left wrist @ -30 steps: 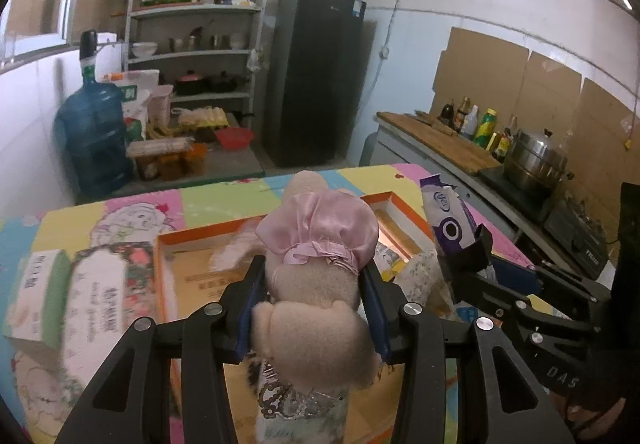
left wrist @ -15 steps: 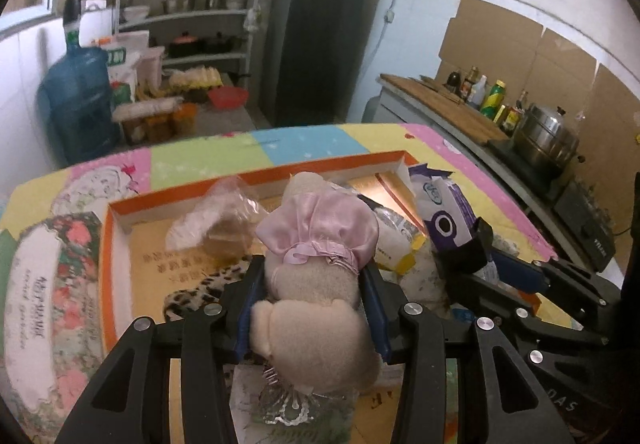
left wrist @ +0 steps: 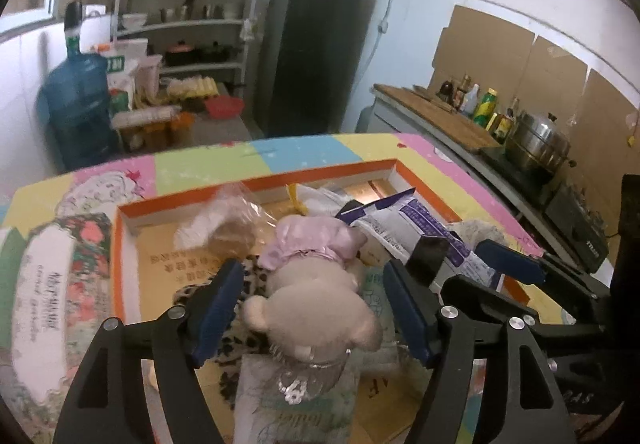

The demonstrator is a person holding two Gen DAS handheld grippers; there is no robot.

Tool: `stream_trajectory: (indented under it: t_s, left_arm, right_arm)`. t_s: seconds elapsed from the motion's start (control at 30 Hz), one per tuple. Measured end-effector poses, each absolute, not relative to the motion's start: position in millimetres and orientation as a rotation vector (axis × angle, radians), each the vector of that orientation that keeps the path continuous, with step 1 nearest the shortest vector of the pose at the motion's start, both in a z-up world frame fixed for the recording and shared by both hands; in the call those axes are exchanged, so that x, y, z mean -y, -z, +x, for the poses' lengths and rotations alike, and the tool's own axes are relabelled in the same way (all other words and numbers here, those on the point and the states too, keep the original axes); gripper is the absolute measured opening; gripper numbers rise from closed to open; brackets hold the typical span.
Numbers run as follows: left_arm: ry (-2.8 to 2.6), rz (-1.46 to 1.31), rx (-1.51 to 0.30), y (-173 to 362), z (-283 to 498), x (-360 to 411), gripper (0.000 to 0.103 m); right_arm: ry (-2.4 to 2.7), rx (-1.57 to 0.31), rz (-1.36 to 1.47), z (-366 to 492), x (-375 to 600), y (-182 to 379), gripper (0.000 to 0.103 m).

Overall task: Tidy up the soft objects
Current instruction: 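Lower both items into the box and open both tools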

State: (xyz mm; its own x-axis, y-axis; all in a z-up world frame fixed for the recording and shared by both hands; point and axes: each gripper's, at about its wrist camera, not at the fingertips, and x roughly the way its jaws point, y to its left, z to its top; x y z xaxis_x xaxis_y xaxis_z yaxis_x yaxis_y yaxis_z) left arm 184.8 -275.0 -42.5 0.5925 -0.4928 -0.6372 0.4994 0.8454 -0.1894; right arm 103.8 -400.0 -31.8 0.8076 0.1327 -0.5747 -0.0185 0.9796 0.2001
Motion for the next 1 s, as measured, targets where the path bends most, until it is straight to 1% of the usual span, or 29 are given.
stream_trajectory:
  t_s: [0.47, 1.0]
  left_arm:
    - [0.547, 0.014, -0.668, 18, 154, 247, 0.074]
    - [0.451, 0.007, -0.571, -9, 107, 188, 0.074]
  right_arm:
    - [-0.076, -0.577, 0.208, 86, 393, 16, 0.065]
    - [-0.123, -0.546, 0.163, 59, 349, -6, 0.065]
